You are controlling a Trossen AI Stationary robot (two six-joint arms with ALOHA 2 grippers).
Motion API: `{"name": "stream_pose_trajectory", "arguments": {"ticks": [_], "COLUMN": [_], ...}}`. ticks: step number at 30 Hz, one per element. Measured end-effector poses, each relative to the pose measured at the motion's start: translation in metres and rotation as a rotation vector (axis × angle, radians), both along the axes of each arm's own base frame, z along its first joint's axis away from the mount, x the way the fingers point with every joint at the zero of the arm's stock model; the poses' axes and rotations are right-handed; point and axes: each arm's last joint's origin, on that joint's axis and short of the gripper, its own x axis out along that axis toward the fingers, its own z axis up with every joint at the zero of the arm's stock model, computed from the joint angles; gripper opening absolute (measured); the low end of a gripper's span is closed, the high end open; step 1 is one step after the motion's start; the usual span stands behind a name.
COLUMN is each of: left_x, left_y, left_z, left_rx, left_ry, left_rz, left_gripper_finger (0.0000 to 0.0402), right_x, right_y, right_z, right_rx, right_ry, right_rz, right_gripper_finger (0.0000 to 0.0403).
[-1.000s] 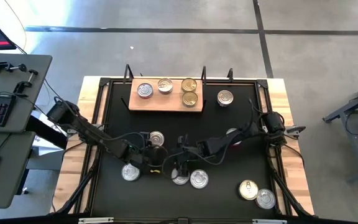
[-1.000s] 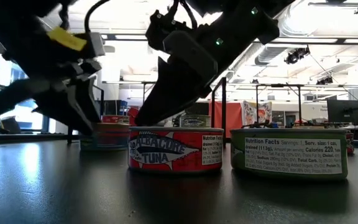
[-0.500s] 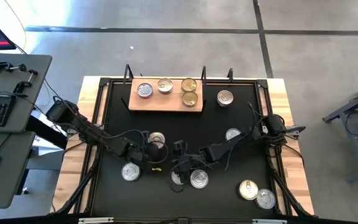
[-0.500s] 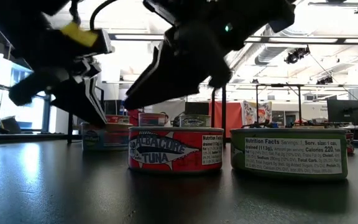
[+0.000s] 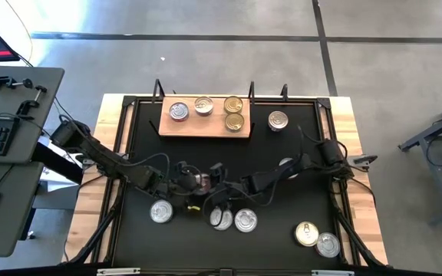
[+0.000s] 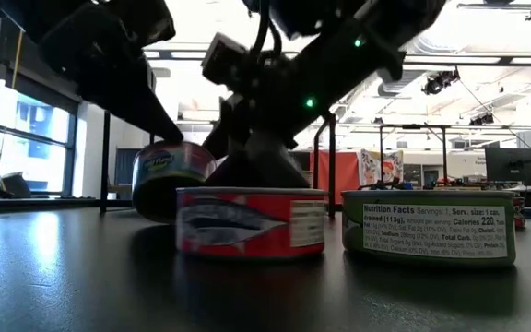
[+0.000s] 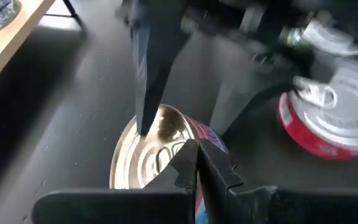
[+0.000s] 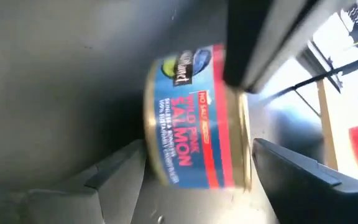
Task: Stack canned seafood by type on shelf
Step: Put the blue and pink tuna can on the shelf aligned with the other blue and pink tuna can
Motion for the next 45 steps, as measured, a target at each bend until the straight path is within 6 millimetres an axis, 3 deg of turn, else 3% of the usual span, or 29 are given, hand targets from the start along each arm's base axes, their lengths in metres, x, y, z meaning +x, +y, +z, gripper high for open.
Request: {"name": "stream_pose_trajectory", "arguments": {"ticks": [6,13,17,24,33,37,45], "left_x": [0.001,0.000,-0.005,-0.009,0.003,0.008,0.011], "left_y": [-0.001,0.002,0.008,0.012,0.020,0.026,0.025], "left_z": [0.002,0.003,0.010,0.020,-0.009,-0.023,-0.026], "left_rx": [-0.009,0.052,0.123,0.205,0.247,0.284,0.261], "left_ry": [-0.014,-0.031,-0.017,0.004,0.129,0.170,0.174], "left_rz": [-0.002,0.041,0.045,-0.045,-0.026,0.015,-0.002], "left_gripper_finger": [0.0000,0.0005,0.0040,0.0148,0.0275,0.0286,0.0284], "right_x": [0.005,0.006,0.008,0.011,0.012,0.012,0.012], "right_y": [0.000,-0.002,-0.012,-0.033,-0.043,-0.043,-0.043], "right_z": [-0.013,-0.012,-0.013,-0.013,-0.014,-0.015,-0.015], "right_rx": [-0.025,0.058,0.169,0.311,0.393,0.388,0.392], "right_ry": [-0.028,-0.056,-0.059,-0.064,-0.066,-0.062,-0.057], "right_rz": [-0.028,-0.080,-0.124,-0.210,-0.247,-0.245,-0.237], "right_gripper_finger": [0.0277,0.0170,0.0172,0.0172,0.0172,0.0172,0.0172]}}
